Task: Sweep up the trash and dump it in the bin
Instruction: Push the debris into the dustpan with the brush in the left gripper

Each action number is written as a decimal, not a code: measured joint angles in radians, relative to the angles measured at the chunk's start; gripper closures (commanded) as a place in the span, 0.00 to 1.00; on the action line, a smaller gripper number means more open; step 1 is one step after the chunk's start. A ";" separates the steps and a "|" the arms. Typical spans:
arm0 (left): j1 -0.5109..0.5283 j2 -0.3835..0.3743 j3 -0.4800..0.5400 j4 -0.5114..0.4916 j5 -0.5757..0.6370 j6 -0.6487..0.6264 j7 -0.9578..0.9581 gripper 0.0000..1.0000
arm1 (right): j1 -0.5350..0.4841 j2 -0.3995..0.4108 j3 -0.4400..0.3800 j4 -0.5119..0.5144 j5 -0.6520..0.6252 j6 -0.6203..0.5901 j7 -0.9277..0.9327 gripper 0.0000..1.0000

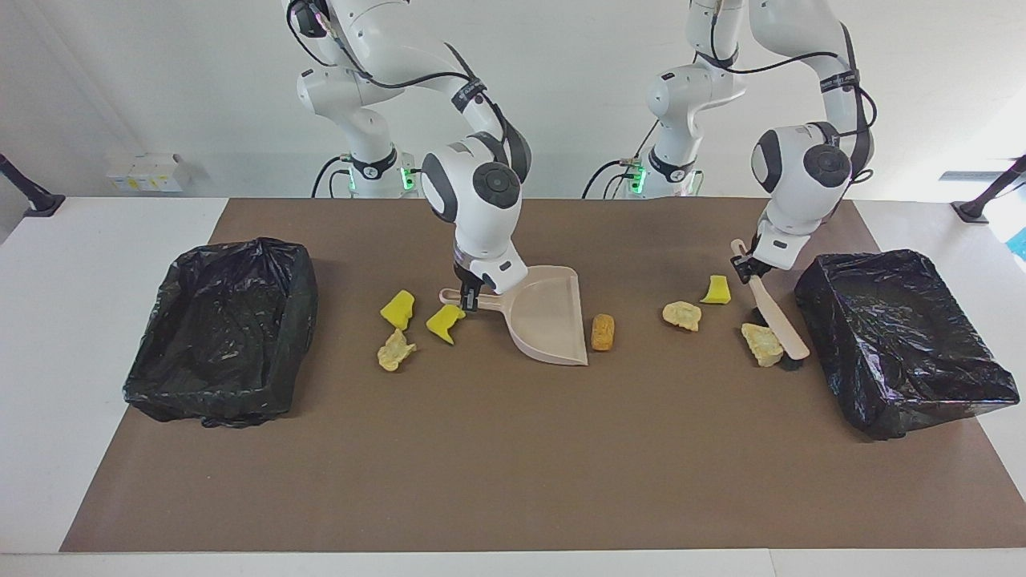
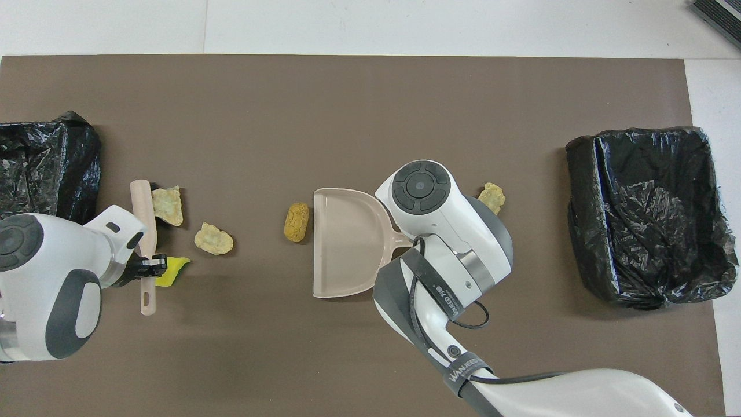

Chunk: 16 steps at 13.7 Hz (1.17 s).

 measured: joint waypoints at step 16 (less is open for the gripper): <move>-0.523 0.089 -0.007 0.077 -0.358 0.143 -0.170 1.00 | 0.000 0.000 0.000 0.000 0.000 0.000 0.000 1.00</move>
